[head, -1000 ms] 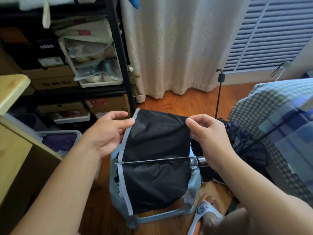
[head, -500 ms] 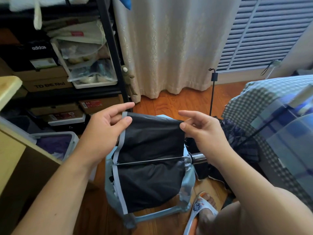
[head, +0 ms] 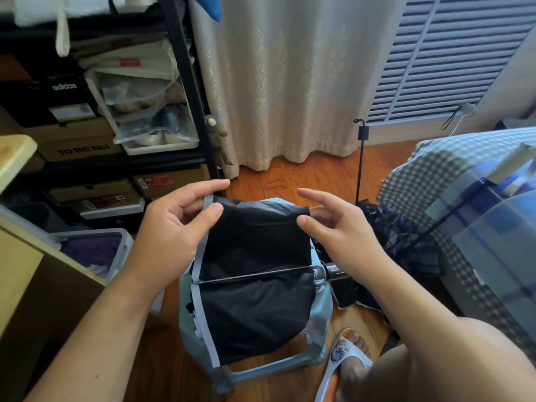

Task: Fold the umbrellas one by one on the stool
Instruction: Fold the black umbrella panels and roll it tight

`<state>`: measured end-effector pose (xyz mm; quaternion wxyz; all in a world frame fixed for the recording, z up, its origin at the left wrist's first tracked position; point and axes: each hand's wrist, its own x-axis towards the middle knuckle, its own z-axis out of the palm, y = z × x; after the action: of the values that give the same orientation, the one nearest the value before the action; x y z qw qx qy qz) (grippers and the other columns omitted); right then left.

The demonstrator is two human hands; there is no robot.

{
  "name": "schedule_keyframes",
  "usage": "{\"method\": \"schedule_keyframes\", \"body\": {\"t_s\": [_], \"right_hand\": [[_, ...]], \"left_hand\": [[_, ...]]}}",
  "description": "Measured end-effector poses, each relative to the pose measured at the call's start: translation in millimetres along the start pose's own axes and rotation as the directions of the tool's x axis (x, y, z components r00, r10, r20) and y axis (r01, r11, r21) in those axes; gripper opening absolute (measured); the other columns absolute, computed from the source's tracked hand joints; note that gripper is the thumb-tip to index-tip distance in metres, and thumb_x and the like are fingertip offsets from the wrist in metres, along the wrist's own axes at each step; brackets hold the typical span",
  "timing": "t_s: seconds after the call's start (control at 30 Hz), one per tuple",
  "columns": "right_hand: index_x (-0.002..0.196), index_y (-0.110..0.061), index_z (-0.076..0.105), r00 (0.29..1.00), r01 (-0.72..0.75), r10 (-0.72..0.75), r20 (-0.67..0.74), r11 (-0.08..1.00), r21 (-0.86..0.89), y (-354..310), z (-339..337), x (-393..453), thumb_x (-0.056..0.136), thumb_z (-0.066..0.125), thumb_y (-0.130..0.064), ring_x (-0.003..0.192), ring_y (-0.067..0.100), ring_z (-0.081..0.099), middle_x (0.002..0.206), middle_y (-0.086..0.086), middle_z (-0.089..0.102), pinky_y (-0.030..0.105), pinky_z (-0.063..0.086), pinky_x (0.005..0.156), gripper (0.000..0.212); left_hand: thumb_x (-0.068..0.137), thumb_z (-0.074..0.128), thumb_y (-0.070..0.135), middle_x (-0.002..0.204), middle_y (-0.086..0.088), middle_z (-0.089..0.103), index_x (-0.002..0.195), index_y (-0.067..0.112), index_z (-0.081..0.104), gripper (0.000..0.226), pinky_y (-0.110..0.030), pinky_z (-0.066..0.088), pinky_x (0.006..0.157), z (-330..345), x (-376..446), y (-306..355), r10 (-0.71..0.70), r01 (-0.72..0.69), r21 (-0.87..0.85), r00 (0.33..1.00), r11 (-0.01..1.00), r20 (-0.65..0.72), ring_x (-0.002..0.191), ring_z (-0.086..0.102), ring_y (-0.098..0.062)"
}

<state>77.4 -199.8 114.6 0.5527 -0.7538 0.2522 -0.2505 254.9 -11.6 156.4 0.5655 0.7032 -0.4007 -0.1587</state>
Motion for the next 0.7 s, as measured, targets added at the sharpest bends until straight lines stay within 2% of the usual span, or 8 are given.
{"method": "schedule_keyframes", "body": {"t_s": [0.13, 0.27, 0.37, 0.47, 0.53, 0.6, 0.63, 0.7], "right_hand": [[0.145, -0.026, 0.056, 0.997, 0.08, -0.077, 0.028, 0.991, -0.111, 2.4, -2.1, -0.8, 0.096, 0.07, -0.013, 0.1, 0.004, 0.073, 0.103, -0.009, 0.078, 0.022, 0.055, 0.093, 0.052], [0.126, -0.029, 0.069, 0.979, 0.181, -0.195, -0.066, 0.967, -0.18, 6.6, -5.8, 4.3, 0.094, 0.073, -0.01, 0.094, 0.011, 0.073, 0.101, -0.007, 0.076, 0.034, 0.059, 0.089, 0.037], [0.109, -0.024, 0.074, 0.972, 0.188, -0.182, -0.15, 0.982, 0.025, 4.5, -8.3, 7.6, 0.094, 0.072, -0.005, 0.088, 0.019, 0.074, 0.097, 0.0, 0.078, 0.041, 0.062, 0.085, 0.024], [0.11, -0.018, 0.073, 0.977, 0.117, -0.067, -0.201, 0.961, 0.252, 2.5, -11.3, 10.2, 0.094, 0.072, -0.007, 0.09, 0.021, 0.072, 0.099, 0.008, 0.076, 0.037, 0.06, 0.087, 0.019], [0.119, -0.027, 0.071, 0.995, 0.048, -0.028, -0.101, 0.977, 0.209, 5.8, -14.5, 13.0, 0.094, 0.074, -0.015, 0.104, 0.014, 0.068, 0.109, 0.002, 0.072, 0.034, 0.056, 0.094, 0.028], [0.127, -0.033, 0.068, 0.997, 0.004, -0.014, 0.078, 0.993, 0.119, 7.6, -13.9, 15.3, 0.094, 0.073, -0.019, 0.116, 0.009, 0.065, 0.119, -0.009, 0.07, 0.03, 0.053, 0.1, 0.036], [0.125, -0.03, 0.069, 0.992, -0.006, -0.007, 0.123, 0.994, 0.109, 7.5, -12.5, 17.0, 0.095, 0.072, -0.016, 0.116, 0.011, 0.066, 0.119, -0.007, 0.072, 0.03, 0.054, 0.099, 0.033], [0.109, -0.02, 0.077, 0.996, -0.01, -0.005, 0.092, 0.985, 0.17, 6.8, -10.3, 20.6, 0.095, 0.071, -0.008, 0.104, 0.019, 0.072, 0.106, 0.003, 0.077, 0.035, 0.056, 0.093, 0.019]], "left_hand": [[0.098, 0.062, 0.011, 0.105, 0.01, 0.077, 0.128, 0.026, 0.068, 0.035, -0.046, 0.056, 0.099, -0.1, -1.5, -2.1, 0.052, -0.05, 0.044, 0.998, 0.998, -0.037, 0.11, 0.071, -0.011], [0.098, 0.062, 0.011, 0.105, 0.013, 0.077, 0.126, 0.026, 0.068, 0.033, -0.033, 0.059, 0.095, 0.6, -1.5, -2.3, 0.072, -0.07, 0.05, 0.996, 0.996, -0.043, 0.107, 0.071, -0.009], [0.097, 0.062, 0.012, 0.103, 0.013, 0.077, 0.125, 0.026, 0.069, 0.032, -0.027, 0.057, 0.094, -0.7, -0.8, -2.3, 0.086, -0.084, 0.048, 0.995, 0.995, -0.055, 0.106, 0.071, -0.009], [0.097, 0.061, 0.012, 0.102, 0.013, 0.077, 0.124, 0.027, 0.069, 0.031, -0.026, 0.057, 0.093, -0.4, -1.2, -1.2, 0.092, -0.09, 0.042, 0.994, 0.995, -0.053, 0.104, 0.071, -0.009], [0.097, 0.061, 0.013, 0.102, 0.013, 0.077, 0.124, 0.027, 0.068, 0.031, -0.027, 0.057, 0.093, -0.1, -1.0, -0.9, 0.09, -0.089, 0.036, 0.995, 0.995, -0.044, 0.105, 0.071, -0.008], [0.094, 0.061, 0.02, 0.103, 0.011, 0.077, 0.124, 0.027, 0.068, 0.031, -0.03, 0.059, 0.093, -0.2, -1.6, 0.0, 0.088, -0.088, 0.018, 0.996, 0.996, -0.032, 0.105, 0.072, -0.01], [0.093, 0.06, 0.023, 0.103, 0.01, 0.077, 0.124, 0.026, 0.069, 0.032, -0.033, 0.059, 0.093, -0.1, -1.9, 0.6, 0.087, -0.087, 0.012, 0.996, 0.996, -0.028, 0.106, 0.072, -0.011], [0.091, 0.06, 0.026, 0.104, 0.009, 0.077, 0.124, 0.026, 0.069, 0.033, -0.034, 0.059, 0.093, -0.1, -2.1, 0.5, 0.084, -0.084, 0.009, 0.996, 0.996, -0.028, 0.107, 0.072, -0.012]]}}
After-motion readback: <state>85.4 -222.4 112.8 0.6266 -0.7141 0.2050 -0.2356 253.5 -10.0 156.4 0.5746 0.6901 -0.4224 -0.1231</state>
